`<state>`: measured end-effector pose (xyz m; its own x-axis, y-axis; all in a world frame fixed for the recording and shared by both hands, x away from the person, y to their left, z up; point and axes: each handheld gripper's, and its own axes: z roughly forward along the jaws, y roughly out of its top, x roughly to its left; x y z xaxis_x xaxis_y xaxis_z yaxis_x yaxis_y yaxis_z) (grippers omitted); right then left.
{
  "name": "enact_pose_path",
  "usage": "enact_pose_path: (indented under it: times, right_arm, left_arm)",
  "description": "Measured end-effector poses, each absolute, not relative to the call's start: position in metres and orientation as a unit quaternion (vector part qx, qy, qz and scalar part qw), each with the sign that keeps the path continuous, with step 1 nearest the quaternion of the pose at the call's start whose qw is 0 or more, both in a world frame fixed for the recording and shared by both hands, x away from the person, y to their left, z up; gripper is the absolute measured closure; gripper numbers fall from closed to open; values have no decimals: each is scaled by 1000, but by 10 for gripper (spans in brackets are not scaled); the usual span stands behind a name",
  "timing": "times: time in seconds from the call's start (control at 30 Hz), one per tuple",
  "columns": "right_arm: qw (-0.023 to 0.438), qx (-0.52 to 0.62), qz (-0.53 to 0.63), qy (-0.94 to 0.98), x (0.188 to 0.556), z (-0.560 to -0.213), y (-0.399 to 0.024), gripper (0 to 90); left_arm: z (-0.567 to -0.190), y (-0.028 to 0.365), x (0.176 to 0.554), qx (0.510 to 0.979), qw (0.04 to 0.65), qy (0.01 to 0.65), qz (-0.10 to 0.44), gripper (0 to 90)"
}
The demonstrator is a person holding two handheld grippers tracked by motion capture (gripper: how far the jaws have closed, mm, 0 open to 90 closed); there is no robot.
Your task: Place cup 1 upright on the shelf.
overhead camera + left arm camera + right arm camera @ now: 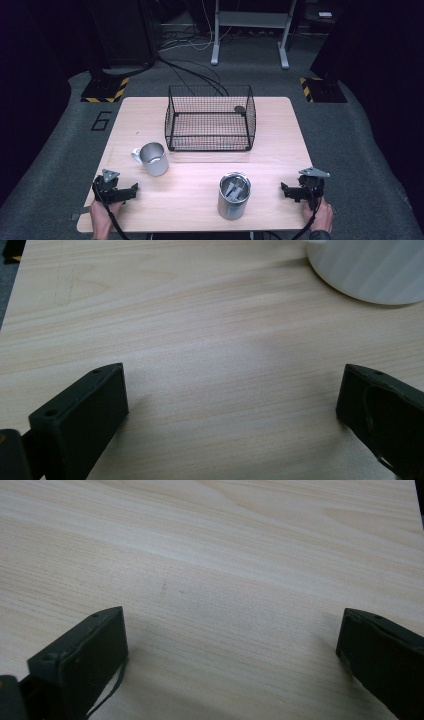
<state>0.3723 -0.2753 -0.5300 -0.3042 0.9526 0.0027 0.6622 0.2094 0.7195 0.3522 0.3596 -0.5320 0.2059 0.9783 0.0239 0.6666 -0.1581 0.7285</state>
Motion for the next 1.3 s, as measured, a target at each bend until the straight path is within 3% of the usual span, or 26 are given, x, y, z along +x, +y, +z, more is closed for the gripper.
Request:
enact_pose_path:
  times: [0.8,1.3]
  right_arm:
    - [226,535,318,749,374,-530,-276,0]
    - [227,535,318,749,374,-530,-276,0]
  left_arm:
    - [-507,334,327,758,366,493,218,1]
    - [-484,292,316,791,400,423,188,0]
